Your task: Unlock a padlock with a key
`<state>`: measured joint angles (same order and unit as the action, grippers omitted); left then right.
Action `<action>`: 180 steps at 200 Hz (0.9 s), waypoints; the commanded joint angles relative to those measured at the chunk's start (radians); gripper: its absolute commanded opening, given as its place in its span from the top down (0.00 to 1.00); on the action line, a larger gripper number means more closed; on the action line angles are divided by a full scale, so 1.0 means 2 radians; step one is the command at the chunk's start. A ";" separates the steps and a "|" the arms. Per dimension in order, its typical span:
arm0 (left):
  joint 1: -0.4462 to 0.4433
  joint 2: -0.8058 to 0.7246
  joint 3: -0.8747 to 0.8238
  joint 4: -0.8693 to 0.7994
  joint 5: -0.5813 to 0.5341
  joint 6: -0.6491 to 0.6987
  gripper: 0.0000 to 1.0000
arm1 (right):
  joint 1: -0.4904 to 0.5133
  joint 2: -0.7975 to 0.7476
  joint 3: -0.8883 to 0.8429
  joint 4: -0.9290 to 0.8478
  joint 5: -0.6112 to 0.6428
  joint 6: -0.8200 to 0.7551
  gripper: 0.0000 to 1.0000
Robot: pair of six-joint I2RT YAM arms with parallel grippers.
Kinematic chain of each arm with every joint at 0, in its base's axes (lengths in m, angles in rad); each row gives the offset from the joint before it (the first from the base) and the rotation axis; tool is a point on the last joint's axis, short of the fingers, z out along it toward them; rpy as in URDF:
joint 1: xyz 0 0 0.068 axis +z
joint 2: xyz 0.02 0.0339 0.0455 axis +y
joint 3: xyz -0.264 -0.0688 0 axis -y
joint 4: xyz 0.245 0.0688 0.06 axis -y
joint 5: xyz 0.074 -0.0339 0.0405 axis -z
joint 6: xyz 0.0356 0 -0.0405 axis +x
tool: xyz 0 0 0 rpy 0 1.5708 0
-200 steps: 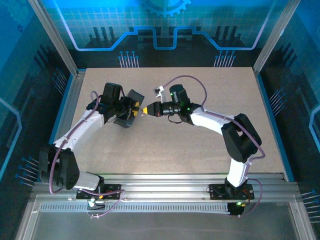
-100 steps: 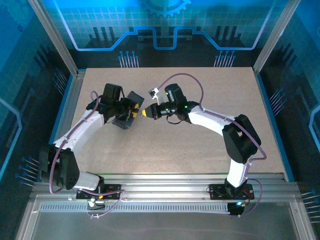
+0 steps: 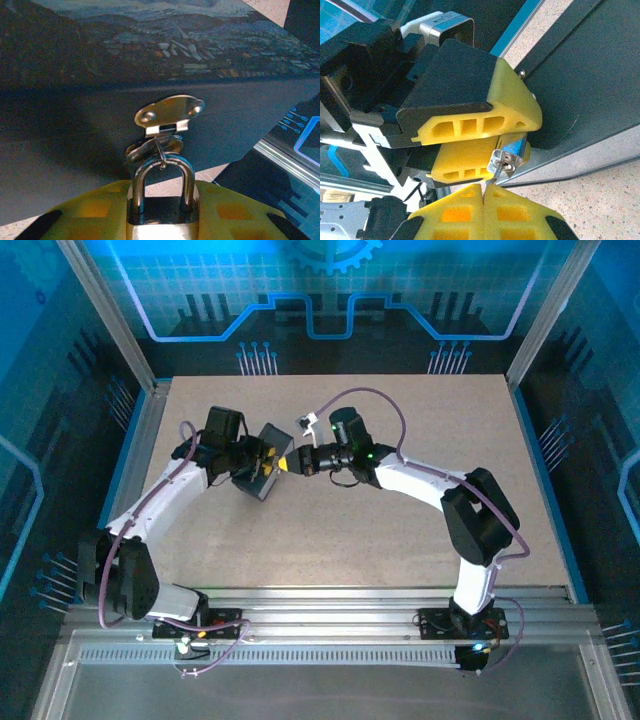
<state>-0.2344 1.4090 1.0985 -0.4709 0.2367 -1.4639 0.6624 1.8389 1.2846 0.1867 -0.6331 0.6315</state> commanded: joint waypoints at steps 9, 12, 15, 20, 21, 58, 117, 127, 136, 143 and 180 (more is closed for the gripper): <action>-0.012 -0.007 0.019 0.020 0.045 0.006 1.00 | 0.027 0.004 0.047 -0.041 0.002 -0.034 1.00; -0.012 -0.007 0.019 0.019 0.044 0.005 1.00 | 0.028 0.005 0.048 -0.049 0.007 -0.036 1.00; -0.012 -0.008 0.019 0.018 0.043 0.005 1.00 | 0.027 0.005 0.050 -0.057 0.012 -0.039 1.00; -0.012 -0.009 0.018 0.016 0.041 0.005 1.00 | 0.027 0.007 0.054 -0.071 0.019 -0.042 1.00; -0.012 -0.009 0.018 0.017 0.040 0.004 1.00 | 0.027 0.008 0.055 -0.074 0.021 -0.042 1.00; -0.012 -0.014 0.015 0.012 0.027 0.000 1.00 | 0.029 0.014 0.063 -0.122 0.078 -0.050 1.00; -0.012 -0.015 0.021 -0.010 0.013 0.009 1.00 | 0.042 -0.006 0.048 -0.102 0.116 -0.091 1.00; -0.012 -0.015 0.023 -0.018 0.008 0.011 1.00 | 0.042 -0.010 0.048 -0.097 0.105 -0.090 1.00; -0.013 -0.015 0.024 -0.022 0.002 0.014 1.00 | 0.039 -0.010 0.050 -0.089 0.079 -0.077 1.00; -0.013 -0.014 0.023 -0.023 0.000 0.016 1.00 | 0.034 -0.005 0.055 -0.082 0.054 -0.057 1.00; -0.015 -0.014 0.025 -0.023 -0.006 0.021 1.00 | 0.015 0.040 0.062 0.001 -0.028 0.111 1.00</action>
<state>-0.2386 1.4090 1.0985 -0.5236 0.1841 -1.4574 0.7017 1.8545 1.3720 -0.0124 -0.5259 0.6113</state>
